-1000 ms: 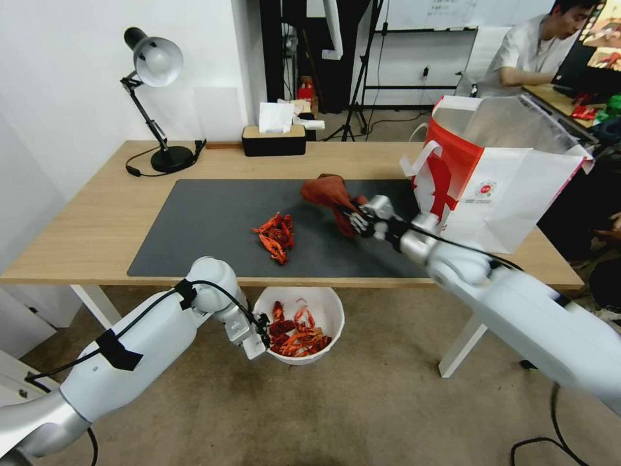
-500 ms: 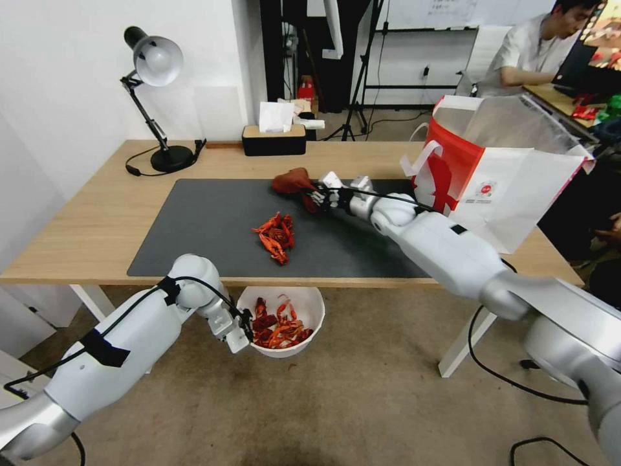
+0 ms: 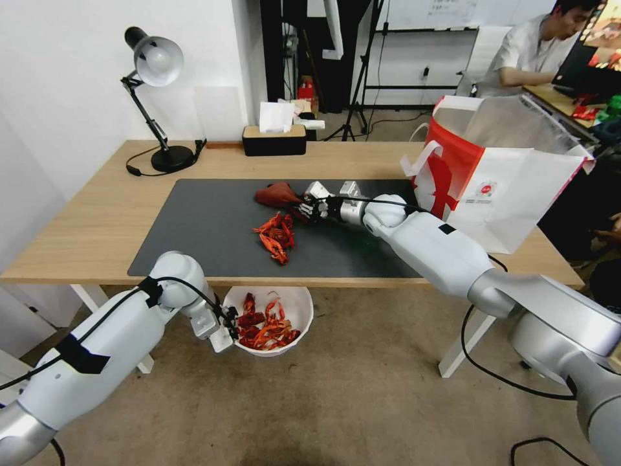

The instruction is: Sweep shrimp from table into container with towel, then put container into takeout bag.

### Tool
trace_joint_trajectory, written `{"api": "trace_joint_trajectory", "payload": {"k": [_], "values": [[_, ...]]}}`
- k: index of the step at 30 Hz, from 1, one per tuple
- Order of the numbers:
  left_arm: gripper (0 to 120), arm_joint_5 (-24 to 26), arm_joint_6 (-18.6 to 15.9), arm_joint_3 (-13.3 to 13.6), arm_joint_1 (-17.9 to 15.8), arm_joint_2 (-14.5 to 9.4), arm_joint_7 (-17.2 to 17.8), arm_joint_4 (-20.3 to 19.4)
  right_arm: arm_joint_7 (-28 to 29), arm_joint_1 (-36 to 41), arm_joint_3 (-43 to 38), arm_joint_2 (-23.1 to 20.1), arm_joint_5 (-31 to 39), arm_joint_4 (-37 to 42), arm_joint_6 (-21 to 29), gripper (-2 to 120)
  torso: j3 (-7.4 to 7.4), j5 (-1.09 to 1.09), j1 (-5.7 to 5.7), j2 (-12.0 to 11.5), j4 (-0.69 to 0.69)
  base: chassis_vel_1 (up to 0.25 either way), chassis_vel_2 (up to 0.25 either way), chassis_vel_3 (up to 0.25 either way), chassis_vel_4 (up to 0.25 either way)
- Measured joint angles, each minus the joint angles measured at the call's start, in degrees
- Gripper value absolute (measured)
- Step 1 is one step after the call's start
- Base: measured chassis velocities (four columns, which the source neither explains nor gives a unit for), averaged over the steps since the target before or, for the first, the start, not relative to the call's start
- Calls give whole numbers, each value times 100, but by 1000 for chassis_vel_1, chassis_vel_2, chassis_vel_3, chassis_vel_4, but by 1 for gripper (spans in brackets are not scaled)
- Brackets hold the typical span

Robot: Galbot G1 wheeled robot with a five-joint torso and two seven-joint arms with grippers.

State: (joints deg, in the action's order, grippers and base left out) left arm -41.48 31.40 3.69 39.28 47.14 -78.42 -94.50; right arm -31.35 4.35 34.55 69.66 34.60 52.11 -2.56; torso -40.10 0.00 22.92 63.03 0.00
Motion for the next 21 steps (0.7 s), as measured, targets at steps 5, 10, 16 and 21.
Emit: {"api": "trace_joint_trajectory", "payload": {"k": [5, 10, 16, 21], "values": [[0, 9, 38, -64, 125, -153, 9, -149, -365, 22, 13, -91, 1, 60, -107, 8, 0, 0, -1, 0, 1, 0, 0, 0, 0], [0, 54, 44, -111, 177, -154, 23, -149, -506, 58, 82, -199, 78, 240, -239, 8, 0, 0, -1, 0, 2, 0, 0, 0, 0], [0, 93, 44, -87, 153, -93, 34, -155, -532, 133, 181, -377, 141, 593, -208, 8, 0, 1, -1, 0, 0, 0, 0, 0, 0], [0, 125, 36, -41, 111, -78, 38, -140, -531, 212, 246, -578, 177, 1013, -114, 8, 0, 1, -1, 0, 1, 0, 0, 0, 0]]}}
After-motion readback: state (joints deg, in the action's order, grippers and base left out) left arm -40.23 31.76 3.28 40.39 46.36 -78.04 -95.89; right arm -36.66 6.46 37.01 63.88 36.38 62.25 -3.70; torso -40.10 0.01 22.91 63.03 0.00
